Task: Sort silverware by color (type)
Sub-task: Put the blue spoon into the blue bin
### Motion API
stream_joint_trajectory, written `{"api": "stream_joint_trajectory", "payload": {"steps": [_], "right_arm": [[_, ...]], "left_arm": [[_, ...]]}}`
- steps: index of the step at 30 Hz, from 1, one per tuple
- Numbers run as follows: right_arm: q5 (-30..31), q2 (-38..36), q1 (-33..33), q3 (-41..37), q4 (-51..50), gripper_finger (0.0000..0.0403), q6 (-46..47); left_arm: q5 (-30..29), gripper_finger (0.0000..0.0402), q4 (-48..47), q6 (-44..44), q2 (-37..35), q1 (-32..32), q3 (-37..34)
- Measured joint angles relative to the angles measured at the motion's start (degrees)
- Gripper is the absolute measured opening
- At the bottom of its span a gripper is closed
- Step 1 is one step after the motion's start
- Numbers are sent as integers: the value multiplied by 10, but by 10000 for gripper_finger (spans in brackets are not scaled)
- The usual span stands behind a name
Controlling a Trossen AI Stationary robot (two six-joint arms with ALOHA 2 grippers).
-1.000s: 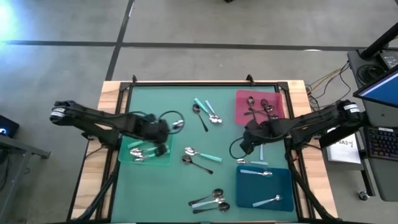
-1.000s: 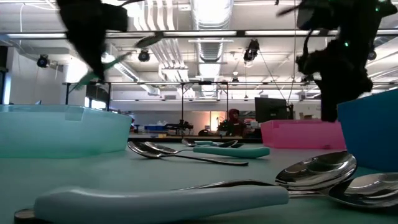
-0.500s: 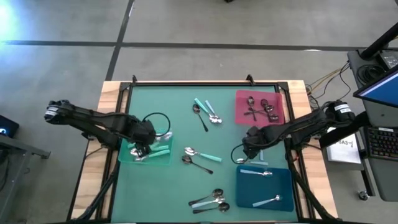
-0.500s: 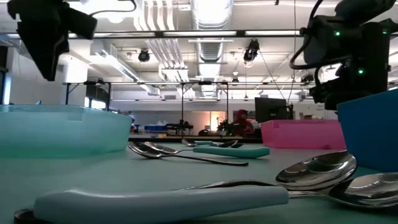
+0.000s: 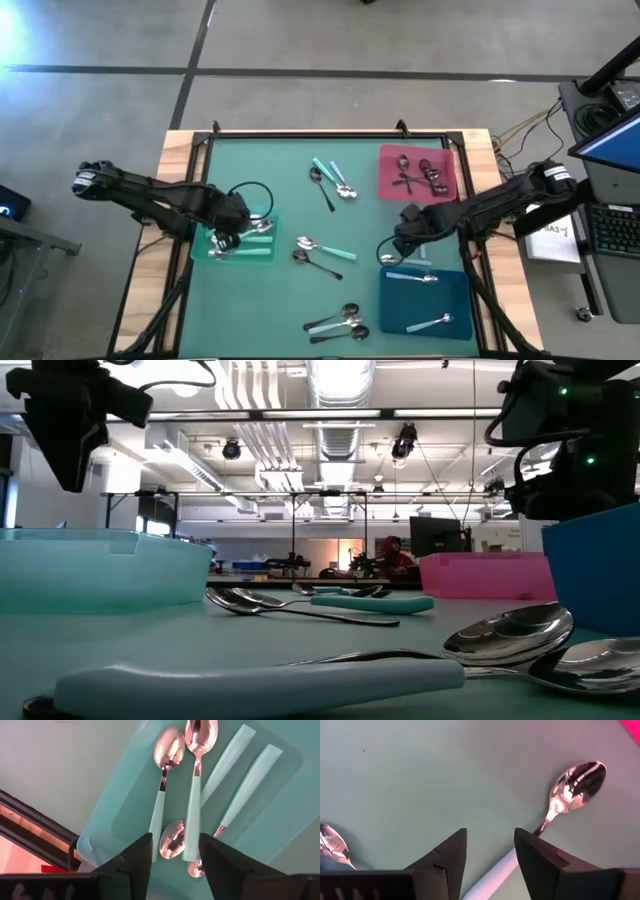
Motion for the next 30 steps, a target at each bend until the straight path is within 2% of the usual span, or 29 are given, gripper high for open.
{"api": "stream_joint_trajectory", "payload": {"steps": [6, 10, 20, 23, 28, 30], "right_arm": [[0, 1, 23, -5, -36, 155, 59], [0, 1, 26, -14, -35, 155, 82], [0, 0, 26, -68, -13, 152, 96], [-10, 0, 25, -89, 11, 128, 88], [-21, 0, 25, -93, 34, 39, 45], [-23, -1, 25, -87, 32, 23, 26]], "left_arm": [[-3, 146, 0, 1, 0, 0, 0], [-37, 146, 1, 6, 0, 0, 0], [-59, 146, 5, 5, 0, 0, 0], [-62, 146, 7, 5, 0, 0, 0], [-63, 146, 16, 5, 0, 0, 0], [-73, 146, 24, 3, 0, 0, 0]]}}
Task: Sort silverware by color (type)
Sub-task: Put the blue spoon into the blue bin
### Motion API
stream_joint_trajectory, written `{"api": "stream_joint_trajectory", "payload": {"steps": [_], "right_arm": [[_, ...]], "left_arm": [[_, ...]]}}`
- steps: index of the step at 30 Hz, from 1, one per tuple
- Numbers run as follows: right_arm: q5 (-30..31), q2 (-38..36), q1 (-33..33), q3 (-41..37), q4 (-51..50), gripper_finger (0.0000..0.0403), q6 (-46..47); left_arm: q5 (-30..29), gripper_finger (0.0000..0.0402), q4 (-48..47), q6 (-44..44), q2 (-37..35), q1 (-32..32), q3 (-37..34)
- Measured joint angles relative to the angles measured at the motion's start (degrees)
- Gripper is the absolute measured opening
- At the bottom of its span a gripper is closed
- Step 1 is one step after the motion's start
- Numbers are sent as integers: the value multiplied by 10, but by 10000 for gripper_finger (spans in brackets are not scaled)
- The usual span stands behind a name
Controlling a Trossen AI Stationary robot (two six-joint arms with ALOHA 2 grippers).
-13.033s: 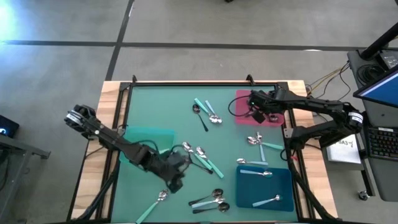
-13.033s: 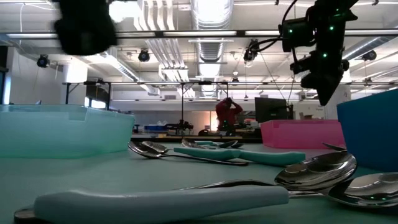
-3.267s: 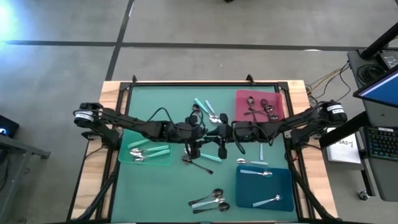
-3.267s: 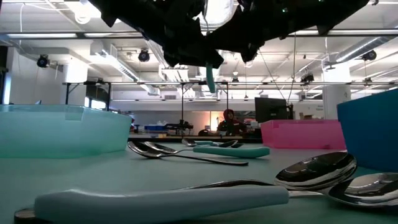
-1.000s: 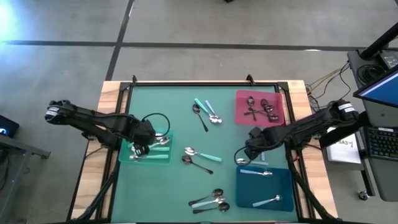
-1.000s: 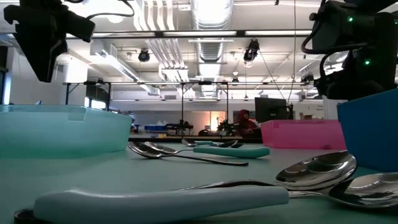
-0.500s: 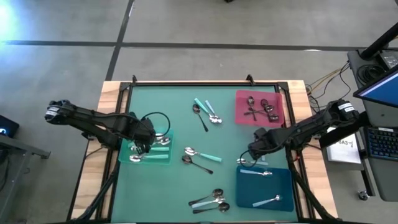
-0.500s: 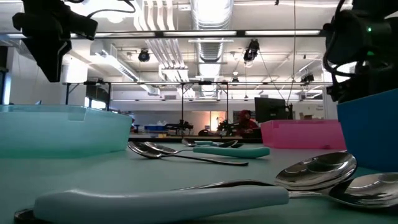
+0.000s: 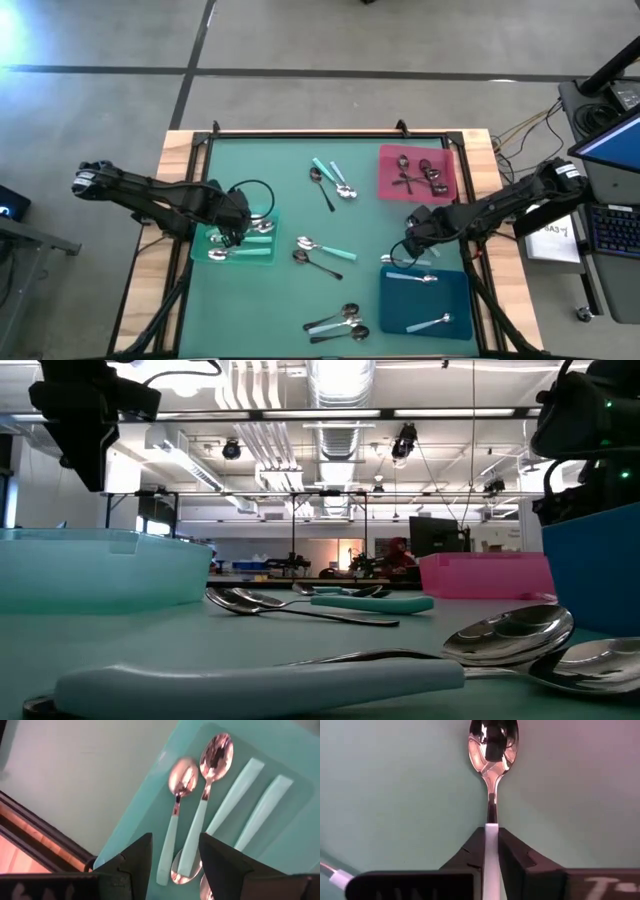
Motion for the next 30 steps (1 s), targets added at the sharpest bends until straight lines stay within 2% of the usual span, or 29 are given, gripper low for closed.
{"api": "stream_joint_trajectory", "payload": {"steps": [6, 11, 14, 17, 21, 26, 30], "right_arm": [[-12, -14, 1, 69, -65, 18, -59], [21, -31, 6, 168, -142, 16, -111], [30, -40, 21, 226, -139, 16, -142], [14, -42, 55, 269, -132, 15, -156], [6, -42, 128, 311, -110, 15, -135], [12, -26, 235, 324, -94, 15, -56], [8, -3, 291, 308, -91, 15, 17]], "left_arm": [[-4, 146, 20, -4, 0, 0, 0], [-14, 146, 46, -2, 5, 2, 0], [-24, 146, 87, -3, 15, 6, -1], [-20, 146, 165, 1, 36, 6, -1], [39, 146, 303, 71, 82, 6, -1], [108, 146, 464, 204, 163, 6, -1], [112, 146, 505, 288, 230, 8, 17]]}}
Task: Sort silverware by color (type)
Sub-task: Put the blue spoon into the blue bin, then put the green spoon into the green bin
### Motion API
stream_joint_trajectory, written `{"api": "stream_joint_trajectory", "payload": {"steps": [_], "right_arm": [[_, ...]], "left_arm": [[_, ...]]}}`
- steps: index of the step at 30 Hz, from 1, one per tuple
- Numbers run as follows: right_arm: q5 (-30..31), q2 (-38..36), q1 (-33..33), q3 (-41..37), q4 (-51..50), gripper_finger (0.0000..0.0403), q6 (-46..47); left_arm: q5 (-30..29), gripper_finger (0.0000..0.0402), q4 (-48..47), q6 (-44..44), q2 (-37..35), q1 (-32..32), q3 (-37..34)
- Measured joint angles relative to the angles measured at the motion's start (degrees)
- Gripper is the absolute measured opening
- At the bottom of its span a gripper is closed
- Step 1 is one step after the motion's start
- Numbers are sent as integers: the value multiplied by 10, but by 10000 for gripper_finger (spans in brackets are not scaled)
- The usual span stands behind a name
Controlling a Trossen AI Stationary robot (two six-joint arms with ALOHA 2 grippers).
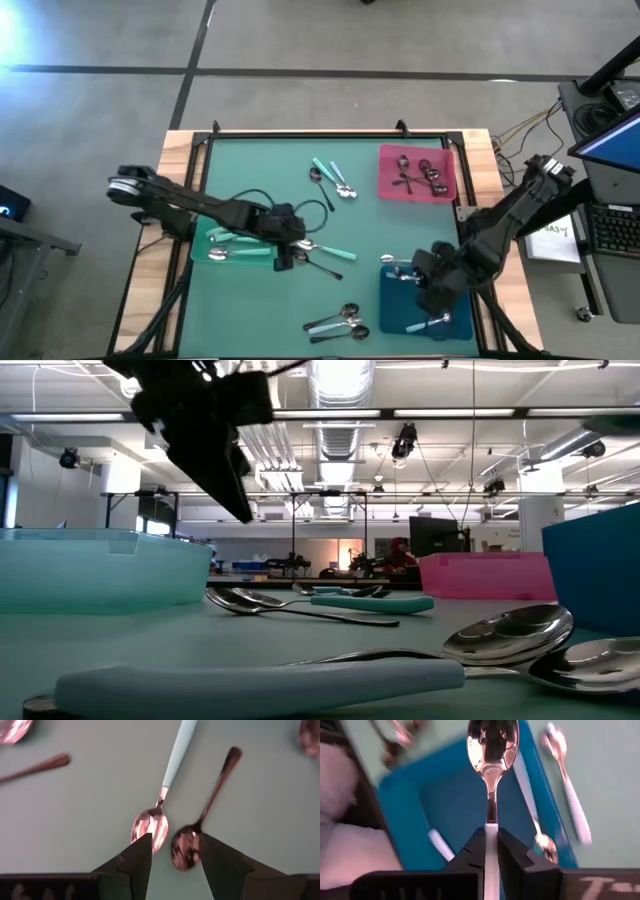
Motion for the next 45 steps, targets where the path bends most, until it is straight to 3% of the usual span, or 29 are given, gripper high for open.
{"api": "stream_joint_trajectory", "payload": {"steps": [6, 12, 21, 31, 35, 39, 45], "right_arm": [[-35, 37, 34, -30, 0, 23, 79], [-78, 68, 42, -34, -2, 92, 76], [-90, 72, 43, -34, -5, 161, 59], [-89, 72, 43, -34, -7, 157, 44], [-89, 72, 43, -34, -7, 147, 44], [-89, 72, 43, -34, -7, 138, 42], [-89, 72, 43, -34, -6, 138, 15]], "left_arm": [[0, 146, -2, 86, 105, 10, 65], [-12, 146, -91, 100, 194, 12, 152], [-6, 146, -51, 143, 237, 21, 189], [18, 130, 1, 136, 253, 48, 156], [45, 92, 7, 122, 255, 54, 147], [49, 23, 8, 109, 254, 55, 144], [38, 13, -33, 85, 255, 58, 196]]}}
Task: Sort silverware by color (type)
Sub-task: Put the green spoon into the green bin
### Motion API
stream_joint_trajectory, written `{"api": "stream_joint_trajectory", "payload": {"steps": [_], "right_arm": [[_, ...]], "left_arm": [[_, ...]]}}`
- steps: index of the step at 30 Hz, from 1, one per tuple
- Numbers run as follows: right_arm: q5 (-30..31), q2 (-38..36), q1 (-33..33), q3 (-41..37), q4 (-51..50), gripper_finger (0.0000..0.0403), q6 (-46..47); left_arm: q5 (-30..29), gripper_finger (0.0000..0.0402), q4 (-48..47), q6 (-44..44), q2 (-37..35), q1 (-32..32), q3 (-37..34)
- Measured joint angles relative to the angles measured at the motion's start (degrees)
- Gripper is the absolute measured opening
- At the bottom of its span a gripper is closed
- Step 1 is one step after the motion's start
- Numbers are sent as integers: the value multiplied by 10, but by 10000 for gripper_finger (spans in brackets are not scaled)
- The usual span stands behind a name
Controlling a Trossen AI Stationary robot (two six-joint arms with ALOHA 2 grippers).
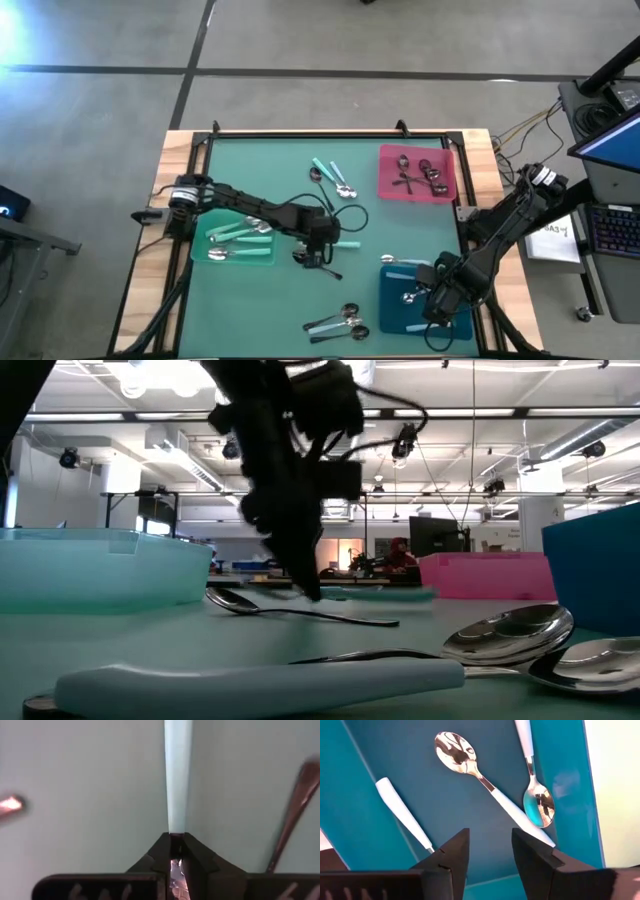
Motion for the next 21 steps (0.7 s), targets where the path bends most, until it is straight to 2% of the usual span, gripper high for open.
{"api": "stream_joint_trajectory", "payload": {"steps": [2, 6, 9, 17, 21], "right_arm": [[0, 0, 0, 0, 0, 138, 0], [1, 0, 0, 0, 1, 133, 0], [21, 0, -6, 0, 3, 132, -1], [34, 0, -46, 7, 3, 130, -58], [99, 0, -77, 15, 6, 124, -108]], "left_arm": [[-1, 8, -34, 6, -8, 1, 34], [-4, 8, -161, 14, -24, 0, 99], [-14, 8, -247, 13, -41, 0, 123], [-29, 8, -411, -66, -151, -2, 86], [-31, 8, -433, -133, -246, -6, 29]]}}
